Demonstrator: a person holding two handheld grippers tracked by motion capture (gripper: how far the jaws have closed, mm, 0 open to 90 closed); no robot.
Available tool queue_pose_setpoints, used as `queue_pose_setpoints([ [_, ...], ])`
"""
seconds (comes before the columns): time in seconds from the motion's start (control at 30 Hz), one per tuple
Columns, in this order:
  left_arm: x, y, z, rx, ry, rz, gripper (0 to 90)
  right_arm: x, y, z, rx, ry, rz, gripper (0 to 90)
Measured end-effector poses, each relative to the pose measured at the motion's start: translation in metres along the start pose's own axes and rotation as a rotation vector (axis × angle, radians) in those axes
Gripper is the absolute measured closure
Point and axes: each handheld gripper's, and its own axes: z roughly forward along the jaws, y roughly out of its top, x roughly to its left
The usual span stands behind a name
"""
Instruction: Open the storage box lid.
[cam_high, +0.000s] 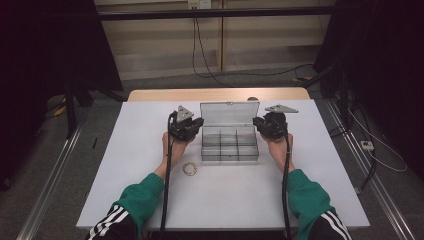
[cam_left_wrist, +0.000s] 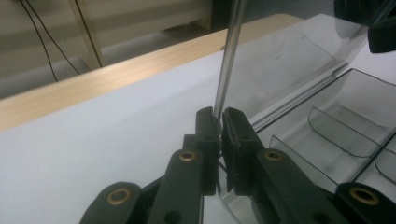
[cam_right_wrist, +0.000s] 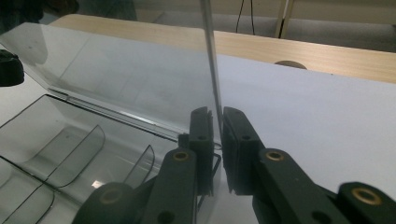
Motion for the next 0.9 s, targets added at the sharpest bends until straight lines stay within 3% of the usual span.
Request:
queue_pose_setpoints([
  [0.2,0.001,-0.001,0.003,0.031,0.038,0.005,84.4,-0.002,0.001,0.008,0.026,-0.018,0.004,83.9],
  [0.3,0.003,-0.001,0.001,0.028,0.032,-0.008,78.7,-0.002,0.000,0.010,0.041,-0.020,0.010,81.3],
  [0.43,0.002,0.002,-0.008,0.034,0.005,-0.025,54.9,-0.002,-0.001,0.004,0.069,-0.002,0.008,72.8],
  [0.5,-0.001,0.003,-0.014,0.050,0.007,0.003,40.5,-0.001,-0.003,-0.001,0.086,0.014,-0.010,68.9],
  [0.57,-0.003,0.002,-0.021,0.060,-0.003,0.025,31.9,0.000,-0.006,-0.006,0.100,0.028,-0.021,62.5],
  [0.7,-0.006,-0.002,-0.035,0.080,-0.020,0.045,20.7,0.000,-0.011,-0.017,0.126,0.063,-0.020,50.8],
  [0.77,-0.007,-0.004,-0.042,0.090,-0.017,0.053,16.0,0.002,-0.014,-0.023,0.138,0.076,-0.042,44.8],
  [0.9,-0.008,-0.005,-0.052,0.098,-0.020,0.048,10.9,0.005,-0.016,-0.035,0.139,0.109,-0.053,31.4],
])
